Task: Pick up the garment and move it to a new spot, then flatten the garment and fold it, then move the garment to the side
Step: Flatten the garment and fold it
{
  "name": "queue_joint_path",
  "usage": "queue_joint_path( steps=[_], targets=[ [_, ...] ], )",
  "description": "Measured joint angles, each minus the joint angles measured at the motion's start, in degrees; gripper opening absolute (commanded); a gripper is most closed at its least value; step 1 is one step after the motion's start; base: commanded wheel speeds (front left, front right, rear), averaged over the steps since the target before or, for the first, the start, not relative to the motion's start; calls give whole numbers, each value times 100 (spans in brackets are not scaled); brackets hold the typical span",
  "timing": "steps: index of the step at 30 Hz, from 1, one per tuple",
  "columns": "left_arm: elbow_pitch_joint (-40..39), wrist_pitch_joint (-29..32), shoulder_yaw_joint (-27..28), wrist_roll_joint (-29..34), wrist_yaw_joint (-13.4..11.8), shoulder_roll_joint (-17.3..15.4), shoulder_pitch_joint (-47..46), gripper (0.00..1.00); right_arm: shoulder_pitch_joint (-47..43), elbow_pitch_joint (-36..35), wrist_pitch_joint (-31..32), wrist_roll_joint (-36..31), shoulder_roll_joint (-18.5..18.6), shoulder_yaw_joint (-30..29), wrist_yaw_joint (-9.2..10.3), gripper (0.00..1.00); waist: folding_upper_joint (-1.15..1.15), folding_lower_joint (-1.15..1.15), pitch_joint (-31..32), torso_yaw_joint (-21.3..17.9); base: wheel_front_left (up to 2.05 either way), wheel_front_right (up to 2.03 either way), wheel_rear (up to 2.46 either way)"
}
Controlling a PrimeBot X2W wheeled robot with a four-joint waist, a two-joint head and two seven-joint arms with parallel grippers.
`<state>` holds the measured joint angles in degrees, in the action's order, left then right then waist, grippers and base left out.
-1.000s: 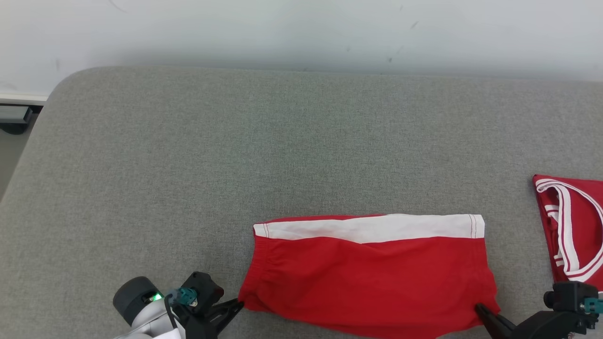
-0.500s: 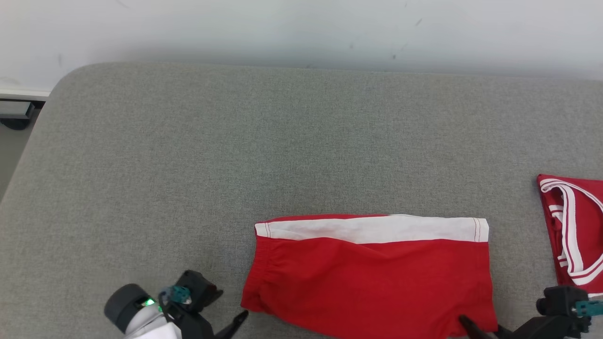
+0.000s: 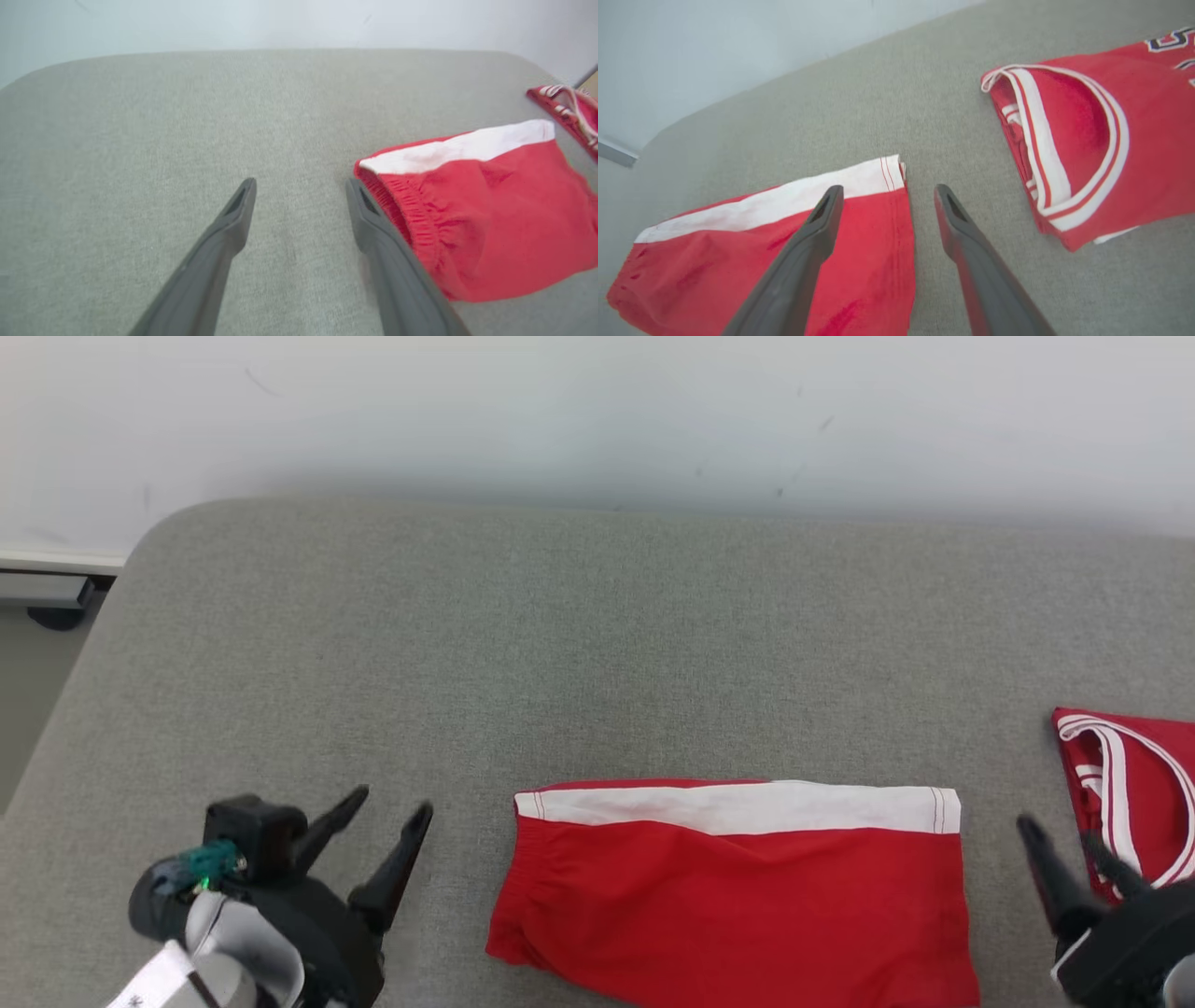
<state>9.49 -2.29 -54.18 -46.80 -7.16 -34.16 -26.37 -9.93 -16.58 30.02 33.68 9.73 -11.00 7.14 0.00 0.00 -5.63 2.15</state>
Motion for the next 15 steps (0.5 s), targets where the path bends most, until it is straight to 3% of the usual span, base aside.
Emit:
queue_joint_path(
  steps=[8, 15],
  targets=[
    [99, -827, 750, -69, -21, 778, 141, 100, 497, 209, -825, -400, -261, -78, 2, 100, 0, 0, 310, 64, 0, 0, 0],
    [595, -987, 1378, 46, -21, 1018, 789, 100, 578, 569, -1510, -566, -586, 114, 19, 100, 0, -1, 604, 10, 0, 0, 0]
  ],
)
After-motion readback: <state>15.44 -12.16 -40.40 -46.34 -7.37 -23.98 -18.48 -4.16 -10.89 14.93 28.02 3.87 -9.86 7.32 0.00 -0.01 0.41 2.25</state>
